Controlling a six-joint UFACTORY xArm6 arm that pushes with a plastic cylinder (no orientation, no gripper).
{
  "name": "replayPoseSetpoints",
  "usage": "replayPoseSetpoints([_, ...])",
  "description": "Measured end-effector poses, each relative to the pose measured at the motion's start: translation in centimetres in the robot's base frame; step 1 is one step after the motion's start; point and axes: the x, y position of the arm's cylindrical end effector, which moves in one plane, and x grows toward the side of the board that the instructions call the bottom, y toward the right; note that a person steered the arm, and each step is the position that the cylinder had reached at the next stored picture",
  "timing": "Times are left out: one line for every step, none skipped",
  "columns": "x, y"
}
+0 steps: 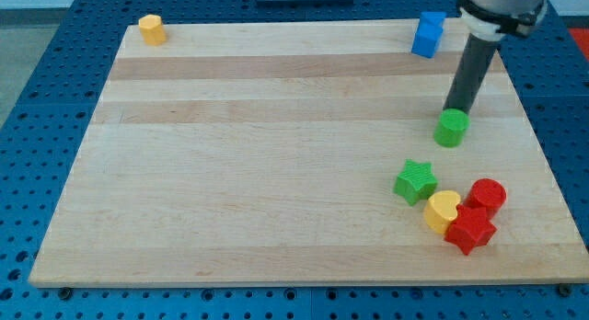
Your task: Push the green circle closer to the green star
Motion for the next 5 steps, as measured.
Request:
replayPoseSetpoints([2.3, 0.0])
replayPoseSetpoints([4.0, -0.7])
replayPoseSetpoints([6.3, -1.6])
replayPoseSetpoints([6.3, -1.6])
replayPoseSetpoints([5.9, -1.6])
